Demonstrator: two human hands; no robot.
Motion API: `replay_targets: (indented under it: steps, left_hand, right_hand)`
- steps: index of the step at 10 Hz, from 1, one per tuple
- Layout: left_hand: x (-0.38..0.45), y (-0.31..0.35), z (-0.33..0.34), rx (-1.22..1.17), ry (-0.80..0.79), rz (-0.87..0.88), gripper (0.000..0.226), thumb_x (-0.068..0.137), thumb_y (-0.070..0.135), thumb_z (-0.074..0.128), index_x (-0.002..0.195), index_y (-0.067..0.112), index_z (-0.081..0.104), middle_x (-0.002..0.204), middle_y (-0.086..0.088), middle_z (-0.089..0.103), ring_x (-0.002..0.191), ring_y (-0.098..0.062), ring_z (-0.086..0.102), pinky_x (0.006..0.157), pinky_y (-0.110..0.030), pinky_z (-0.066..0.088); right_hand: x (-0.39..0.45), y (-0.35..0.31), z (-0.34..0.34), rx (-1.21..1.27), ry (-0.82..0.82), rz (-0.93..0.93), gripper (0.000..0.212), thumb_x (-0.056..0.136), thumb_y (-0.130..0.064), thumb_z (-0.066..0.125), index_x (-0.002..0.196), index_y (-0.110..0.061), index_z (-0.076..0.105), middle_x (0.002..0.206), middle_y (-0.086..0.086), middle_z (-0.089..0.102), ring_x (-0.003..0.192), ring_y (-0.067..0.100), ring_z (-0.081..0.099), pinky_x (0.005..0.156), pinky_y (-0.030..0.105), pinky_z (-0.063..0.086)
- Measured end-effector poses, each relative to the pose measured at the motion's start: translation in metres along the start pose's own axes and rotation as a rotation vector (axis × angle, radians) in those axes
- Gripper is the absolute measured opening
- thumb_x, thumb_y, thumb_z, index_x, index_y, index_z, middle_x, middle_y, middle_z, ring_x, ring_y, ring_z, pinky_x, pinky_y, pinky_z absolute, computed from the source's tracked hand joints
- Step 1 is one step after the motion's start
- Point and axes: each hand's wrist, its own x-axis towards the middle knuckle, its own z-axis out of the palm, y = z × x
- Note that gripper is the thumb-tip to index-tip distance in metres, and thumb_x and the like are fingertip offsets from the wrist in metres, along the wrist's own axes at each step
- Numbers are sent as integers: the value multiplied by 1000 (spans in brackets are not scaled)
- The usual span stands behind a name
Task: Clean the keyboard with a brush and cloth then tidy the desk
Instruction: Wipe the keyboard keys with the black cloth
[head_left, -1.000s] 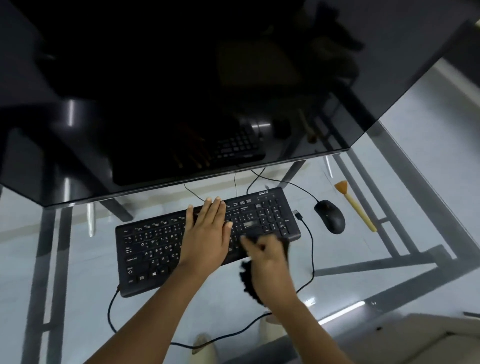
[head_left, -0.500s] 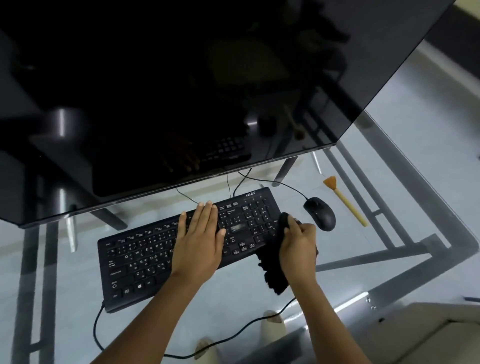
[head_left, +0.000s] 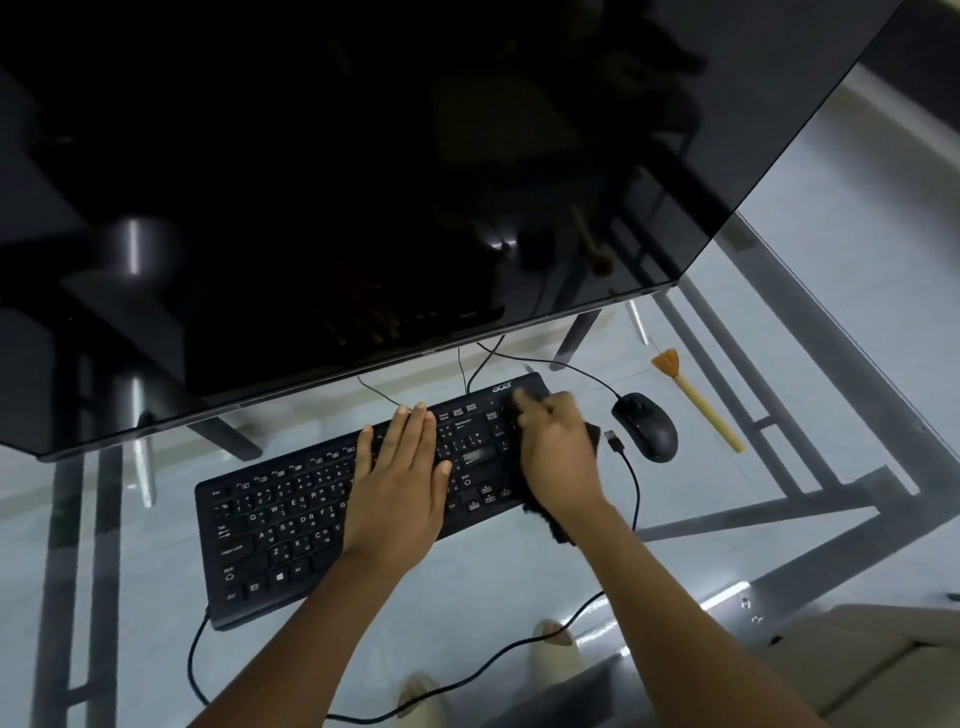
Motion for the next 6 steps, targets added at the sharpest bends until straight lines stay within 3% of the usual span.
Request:
replay_targets:
  steps: [1, 2, 3, 4, 5, 6]
  left_hand:
    - [0, -2, 0, 19, 1, 1, 56, 102, 39, 22, 149, 10, 28, 157, -3, 25, 147, -18, 13, 118, -50, 14]
    - [0, -3, 0, 31, -11, -2, 56, 102, 39, 21, 149, 10, 28, 157, -4, 25, 147, -18, 13, 118, -50, 14]
    - [-1, -1, 1, 13, -19, 16, 56, 102, 40, 21, 149, 10, 27, 157, -4, 25, 147, -18, 12, 118, -50, 13]
    - [-1, 0, 1, 17, -19, 3, 57, 102, 40, 19, 149, 10, 27, 157, -4, 24, 147, -18, 12, 117, -51, 14]
    - [0, 0, 0, 19, -25, 4, 57, 102, 40, 20, 148, 9, 29, 157, -4, 26, 147, -19, 14, 117, -51, 15]
    - [0, 1, 0, 20, -26, 10, 57, 102, 40, 20, 148, 9, 29, 157, -5, 26, 147, -19, 15, 117, -50, 13]
  right_hand:
    - [17, -13, -2, -51, 26, 77, 29, 92, -11, 46, 117, -15, 61, 107, 5, 49, 91, 19, 46, 76, 24, 36]
    - [3, -28, 11, 52, -57, -110, 12, 92, -27, 55, 98, -19, 62, 95, 0, 58, 82, 21, 57, 72, 27, 47]
    - [12, -6, 7, -36, 63, -2, 32, 92, -7, 51, 117, -17, 66, 107, 11, 54, 87, 26, 59, 84, 32, 53]
    - [12, -8, 5, -35, 116, 29, 36, 92, -2, 46, 120, -14, 65, 101, 4, 48, 87, 20, 51, 85, 27, 49]
    - [2, -25, 17, -123, -107, -288, 38, 91, -5, 45, 120, -20, 64, 102, 1, 47, 90, 18, 46, 80, 27, 42]
    - [26, -7, 3, -88, 29, -4, 41, 91, -5, 44, 123, -22, 63, 104, 2, 46, 89, 17, 45, 79, 27, 43]
